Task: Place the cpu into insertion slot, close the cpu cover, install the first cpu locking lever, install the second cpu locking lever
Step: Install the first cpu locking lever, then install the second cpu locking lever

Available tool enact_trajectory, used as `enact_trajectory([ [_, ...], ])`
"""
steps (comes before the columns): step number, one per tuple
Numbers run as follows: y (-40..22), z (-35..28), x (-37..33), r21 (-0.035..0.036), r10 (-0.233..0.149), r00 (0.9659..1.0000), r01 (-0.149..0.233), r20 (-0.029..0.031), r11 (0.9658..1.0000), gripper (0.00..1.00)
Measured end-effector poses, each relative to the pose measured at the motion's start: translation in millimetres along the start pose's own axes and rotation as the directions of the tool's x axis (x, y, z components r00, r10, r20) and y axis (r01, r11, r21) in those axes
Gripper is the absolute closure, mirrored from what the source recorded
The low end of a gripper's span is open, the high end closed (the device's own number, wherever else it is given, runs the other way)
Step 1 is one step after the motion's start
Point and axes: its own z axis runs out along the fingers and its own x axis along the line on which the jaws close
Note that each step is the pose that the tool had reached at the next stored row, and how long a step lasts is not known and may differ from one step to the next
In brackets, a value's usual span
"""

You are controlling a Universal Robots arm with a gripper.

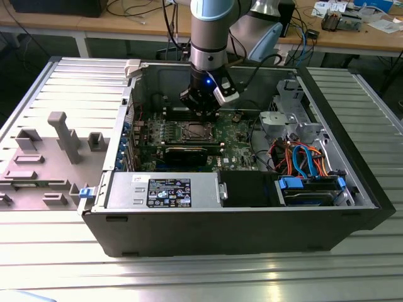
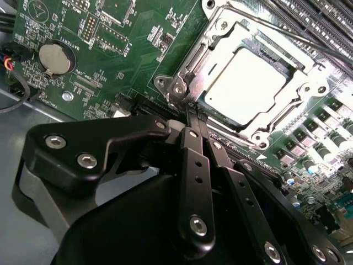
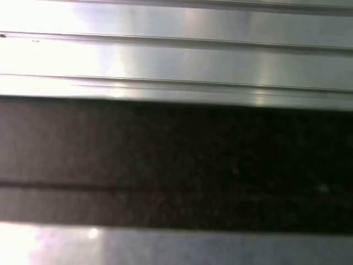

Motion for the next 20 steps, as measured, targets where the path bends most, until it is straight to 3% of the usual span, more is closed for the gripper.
enact_trajectory([
  [15, -3.3, -1.4, 0.2, 0.0001, 0.0, 1.0, 0.0, 0.0, 1.0, 0.89],
  [20, -3.0, -12.7, -0.2, 0.0044, 0.0, 1.0, 0.0, -0.0002, 1.0, 0.89],
])
